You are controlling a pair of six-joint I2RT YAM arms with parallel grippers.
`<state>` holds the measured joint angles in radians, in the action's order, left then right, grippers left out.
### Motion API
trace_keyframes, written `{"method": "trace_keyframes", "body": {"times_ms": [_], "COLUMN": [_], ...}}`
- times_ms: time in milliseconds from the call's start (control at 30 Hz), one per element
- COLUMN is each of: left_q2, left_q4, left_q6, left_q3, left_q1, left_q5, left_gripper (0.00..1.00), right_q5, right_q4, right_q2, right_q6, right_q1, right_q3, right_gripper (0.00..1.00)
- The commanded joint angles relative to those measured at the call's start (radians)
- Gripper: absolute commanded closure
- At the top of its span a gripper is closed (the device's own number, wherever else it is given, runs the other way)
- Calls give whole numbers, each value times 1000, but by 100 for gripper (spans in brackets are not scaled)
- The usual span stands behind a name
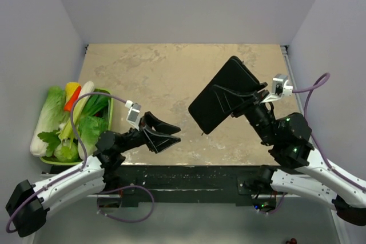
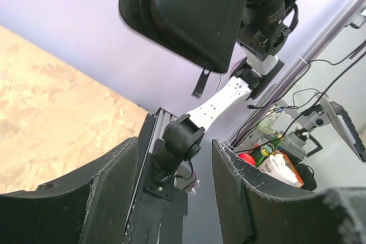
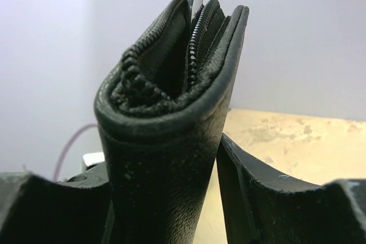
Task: Sort the hair-cutting tools
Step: Zip the hairdressing tool bag at the center of the board.
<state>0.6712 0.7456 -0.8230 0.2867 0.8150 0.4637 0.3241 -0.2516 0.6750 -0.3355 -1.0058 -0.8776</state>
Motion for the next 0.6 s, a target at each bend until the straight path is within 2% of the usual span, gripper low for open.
{"method": "trace_keyframes", "body": {"times_ms": [0, 100, 233, 400, 433, 467, 567], "left_q2": [95, 190, 283, 307, 312, 311, 295], "left_q4": [502, 619, 692, 568, 563, 551, 379], "left_q6": [-142, -153, -131, -12, 2, 18, 126], "left_q3": [-75, -84, -37, 54, 60, 68, 118], "left_q1": [3, 3, 6, 6, 7, 9, 21], "left_q5": [-19, 7, 59, 110, 115, 112, 78], "left_gripper": [39, 38, 37, 33, 30, 23, 18], "right_q5": [-13, -34, -17, 15, 21, 45, 85], "right_q4": [-153, -166, -163, -169, -172, -172, -144], "right_q2": [-8, 3, 27, 61, 66, 67, 80], "right_q6": [-19, -59, -109, -132, -138, -143, -155], "right_q1": [1, -1, -1, 1, -1, -1, -1], "right_q3": [-84, -86, -96, -89, -86, -84, -93], "right_gripper": [100, 100, 100, 100, 100, 100, 100]}}
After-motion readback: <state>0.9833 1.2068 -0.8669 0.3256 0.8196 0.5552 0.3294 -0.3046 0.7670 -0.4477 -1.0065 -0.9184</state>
